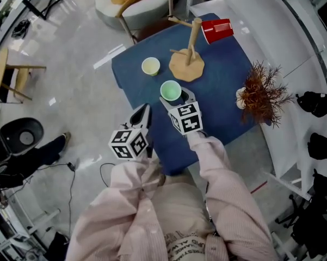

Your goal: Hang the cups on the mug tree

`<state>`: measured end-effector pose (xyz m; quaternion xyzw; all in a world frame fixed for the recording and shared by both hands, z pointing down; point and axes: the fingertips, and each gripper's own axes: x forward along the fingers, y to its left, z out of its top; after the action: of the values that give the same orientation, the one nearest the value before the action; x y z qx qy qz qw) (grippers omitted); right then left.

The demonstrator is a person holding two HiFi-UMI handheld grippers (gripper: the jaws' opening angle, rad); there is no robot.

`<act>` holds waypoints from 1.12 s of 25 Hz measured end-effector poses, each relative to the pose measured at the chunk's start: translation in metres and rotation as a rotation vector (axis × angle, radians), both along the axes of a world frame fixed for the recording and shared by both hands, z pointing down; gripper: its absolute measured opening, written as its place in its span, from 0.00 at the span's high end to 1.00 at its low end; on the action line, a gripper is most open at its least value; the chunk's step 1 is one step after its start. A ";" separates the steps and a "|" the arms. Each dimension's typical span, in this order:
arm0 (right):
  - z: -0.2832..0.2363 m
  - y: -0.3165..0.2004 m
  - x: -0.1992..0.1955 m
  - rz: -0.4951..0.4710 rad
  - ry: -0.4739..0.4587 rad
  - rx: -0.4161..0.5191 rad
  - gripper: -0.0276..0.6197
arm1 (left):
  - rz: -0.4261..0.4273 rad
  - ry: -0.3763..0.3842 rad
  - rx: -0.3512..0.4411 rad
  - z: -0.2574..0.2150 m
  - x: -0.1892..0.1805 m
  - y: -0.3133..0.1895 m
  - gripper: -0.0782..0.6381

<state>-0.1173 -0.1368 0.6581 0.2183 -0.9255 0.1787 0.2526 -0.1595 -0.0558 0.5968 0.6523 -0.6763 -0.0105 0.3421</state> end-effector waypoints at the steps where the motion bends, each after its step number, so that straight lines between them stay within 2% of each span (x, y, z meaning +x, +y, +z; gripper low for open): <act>1: -0.003 0.001 0.005 0.002 0.000 -0.008 0.51 | -0.001 -0.003 0.005 -0.004 0.003 0.001 0.89; 7: -0.027 0.005 0.032 -0.005 -0.005 -0.013 0.51 | 0.001 -0.022 0.042 -0.028 0.023 0.013 0.89; 16: -0.063 0.004 0.047 -0.031 -0.026 -0.045 0.51 | -0.001 -0.059 0.121 -0.067 0.032 0.021 0.89; 22: -0.075 -0.002 0.055 -0.005 0.010 -0.070 0.51 | 0.026 -0.091 0.149 -0.083 0.027 0.022 0.89; 28: -0.080 -0.010 0.060 0.009 0.059 -0.093 0.51 | 0.070 -0.086 0.159 -0.089 0.021 0.012 0.89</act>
<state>-0.0577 -0.1472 0.5778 0.2154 -0.9074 0.2161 0.2890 -0.1383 -0.0436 0.5074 0.7004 -0.6643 -0.0242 0.2600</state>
